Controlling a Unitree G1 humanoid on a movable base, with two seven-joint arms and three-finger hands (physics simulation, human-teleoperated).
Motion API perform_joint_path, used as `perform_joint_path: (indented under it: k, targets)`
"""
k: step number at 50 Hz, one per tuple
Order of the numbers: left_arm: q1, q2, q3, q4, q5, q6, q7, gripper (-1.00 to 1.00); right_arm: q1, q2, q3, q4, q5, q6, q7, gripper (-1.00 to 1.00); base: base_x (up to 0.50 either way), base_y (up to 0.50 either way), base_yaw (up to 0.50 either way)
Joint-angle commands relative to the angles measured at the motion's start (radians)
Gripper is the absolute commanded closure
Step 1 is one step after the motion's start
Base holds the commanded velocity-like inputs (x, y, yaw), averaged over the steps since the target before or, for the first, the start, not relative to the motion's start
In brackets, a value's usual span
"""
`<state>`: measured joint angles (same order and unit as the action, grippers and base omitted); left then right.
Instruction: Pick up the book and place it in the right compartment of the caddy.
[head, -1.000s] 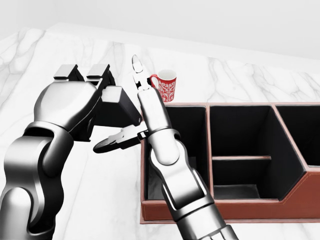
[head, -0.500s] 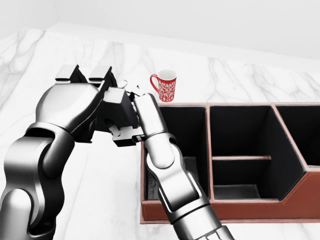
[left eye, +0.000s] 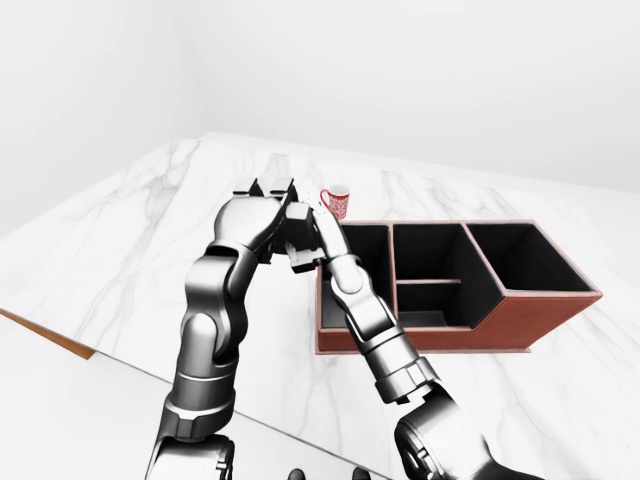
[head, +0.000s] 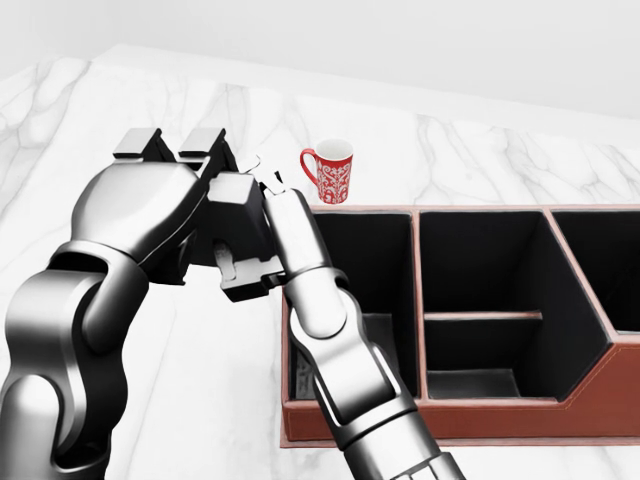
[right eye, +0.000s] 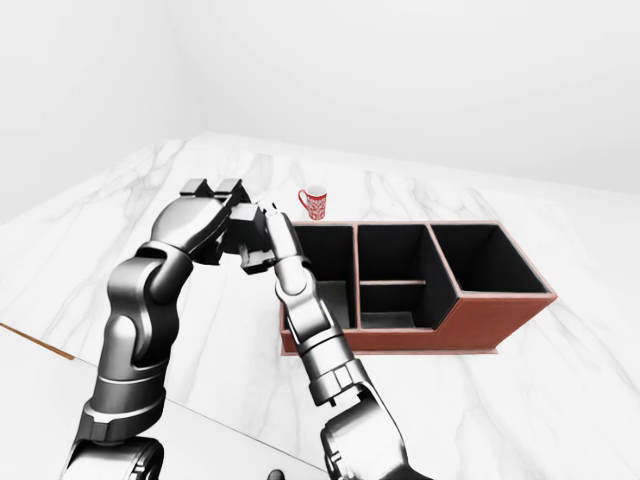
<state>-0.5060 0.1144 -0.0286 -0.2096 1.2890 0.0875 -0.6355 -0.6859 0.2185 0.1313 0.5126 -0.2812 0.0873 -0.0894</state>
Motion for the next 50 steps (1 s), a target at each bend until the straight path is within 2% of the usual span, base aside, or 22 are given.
perform_joint_path:
  k: [1, 11, 12, 20, 24, 28, 50]
  targets:
    - [-0.014, 0.002, 0.018, -0.022, 0.068, 0.0, 0.034, 1.0, 0.001, 0.002, 0.0, -0.054, -0.001, 0.0, 0.015, 1.0, 0.0, 0.0, 0.0]
    - [0.01, 0.004, 0.012, -0.027, 0.085, 0.0, 0.024, 1.0, 0.008, 0.005, 0.006, -0.061, -0.003, 0.0, 0.013, 1.0, 0.0, 0.0, 0.0]
    - [0.009, 0.003, 0.011, -0.023, 0.087, 0.0, 0.009, -1.0, 0.008, 0.005, 0.005, -0.062, -0.002, 0.0, 0.014, 1.0, 0.0, 0.0, 0.0]
    - [0.009, 0.0, 0.013, -0.016, 0.093, 0.0, 0.019, -1.0, 0.011, 0.005, 0.006, -0.058, -0.002, 0.0, 0.012, 1.0, 0.0, 0.0, 0.0]
    - [0.01, -0.001, 0.013, -0.006, 0.095, 0.0, 0.028, -1.0, 0.022, 0.002, 0.004, 0.027, -0.002, -0.006, -0.006, 1.0, 0.0, 0.0, 0.0]
    - [0.01, -0.001, 0.013, -0.004, 0.094, 0.0, 0.027, -1.0, 0.009, 0.007, 0.004, -0.055, -0.005, 0.0, 0.014, 1.0, 0.0, 0.0, 0.0]
    - [0.011, 0.0, 0.014, -0.007, 0.102, 0.0, 0.025, -1.0, 0.009, 0.004, 0.005, -0.056, -0.003, 0.0, 0.015, 1.0, 0.0, 0.0, 0.0]
